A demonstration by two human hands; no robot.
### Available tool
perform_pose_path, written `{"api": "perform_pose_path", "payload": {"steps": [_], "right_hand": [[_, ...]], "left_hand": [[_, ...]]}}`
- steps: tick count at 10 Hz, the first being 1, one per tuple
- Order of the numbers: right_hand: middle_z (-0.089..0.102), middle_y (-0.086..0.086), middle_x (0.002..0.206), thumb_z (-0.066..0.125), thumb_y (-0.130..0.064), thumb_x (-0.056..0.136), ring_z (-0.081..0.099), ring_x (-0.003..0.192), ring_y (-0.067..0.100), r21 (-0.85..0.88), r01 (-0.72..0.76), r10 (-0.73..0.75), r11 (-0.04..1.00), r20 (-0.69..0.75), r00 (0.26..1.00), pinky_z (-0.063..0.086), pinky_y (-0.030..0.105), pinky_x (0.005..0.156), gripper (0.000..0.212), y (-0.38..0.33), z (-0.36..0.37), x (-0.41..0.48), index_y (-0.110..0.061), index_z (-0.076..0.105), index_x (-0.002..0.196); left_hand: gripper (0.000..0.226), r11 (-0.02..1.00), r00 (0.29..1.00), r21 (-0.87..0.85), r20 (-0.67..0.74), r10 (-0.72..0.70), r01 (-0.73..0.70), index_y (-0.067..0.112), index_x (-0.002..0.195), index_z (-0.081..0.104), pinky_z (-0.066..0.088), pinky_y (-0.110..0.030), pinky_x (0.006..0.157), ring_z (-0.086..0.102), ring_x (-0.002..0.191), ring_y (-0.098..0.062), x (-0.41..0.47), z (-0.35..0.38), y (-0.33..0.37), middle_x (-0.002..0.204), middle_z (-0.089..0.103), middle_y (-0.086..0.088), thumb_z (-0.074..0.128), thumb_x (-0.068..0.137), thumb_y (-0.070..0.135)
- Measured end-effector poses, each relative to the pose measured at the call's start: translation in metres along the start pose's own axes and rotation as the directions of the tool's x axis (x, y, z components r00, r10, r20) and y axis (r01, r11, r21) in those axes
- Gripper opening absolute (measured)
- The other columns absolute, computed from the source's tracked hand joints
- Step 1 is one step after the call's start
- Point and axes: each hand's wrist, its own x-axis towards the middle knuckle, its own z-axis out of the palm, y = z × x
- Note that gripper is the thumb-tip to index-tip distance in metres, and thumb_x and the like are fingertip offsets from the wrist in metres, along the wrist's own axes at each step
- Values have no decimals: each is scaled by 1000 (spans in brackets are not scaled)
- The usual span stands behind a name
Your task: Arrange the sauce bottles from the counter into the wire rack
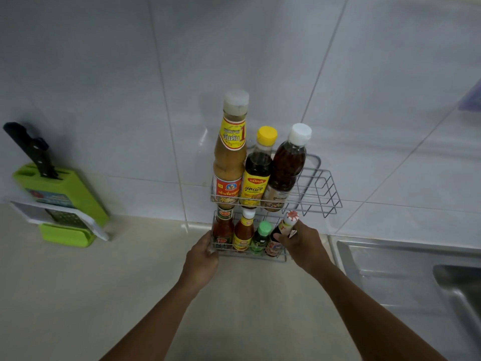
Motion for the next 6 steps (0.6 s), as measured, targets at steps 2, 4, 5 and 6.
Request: {"api": "perform_pose_path", "payload": {"steps": [2, 4, 5, 6], "right_hand": [[73, 6, 101, 80, -27, 87, 68, 82, 17, -12, 31, -30, 999, 6, 1000, 47, 15, 63, 30, 5, 2, 5, -14, 67, 111], [71, 3, 105, 82, -27, 84, 68, 83, 18, -9, 35, -35, 999, -1, 999, 49, 21, 66, 32, 8, 6, -2, -20, 66, 111], [69, -2, 107, 82, -27, 85, 66, 86, 16, 16, 20, -20, 1000, 9, 1000, 49, 21, 67, 36, 5, 8, -8, -24, 62, 114], [64, -7, 113, 77, -20, 87, 64, 102, 16, 84, 54, -55, 995, 5, 998, 47, 17, 72, 43, 4, 13, -23, -23, 56, 124]], "left_hand": [[71, 999, 1000, 25, 10, 22, -22, 30, 148, 41, 40, -13, 82, 48, 117, -1, 2, 0, -6, 133, 56, 12, 43, 88, -8], [68, 998, 1000, 54, 21, 14, -15, 27, 149, 40, 38, -25, 100, 46, 138, -19, 3, -1, -6, 146, 53, 1, 46, 90, -5], [67, 996, 998, 81, 56, 23, -27, 27, 149, 40, 39, -28, 104, 44, 140, -20, 3, -5, -8, 148, 51, 1, 47, 90, -4], [66, 995, 997, 103, 80, -8, -1, 25, 150, 39, 36, -27, 107, 42, 142, -19, -3, -12, -10, 153, 46, 0, 50, 91, -2]]}}
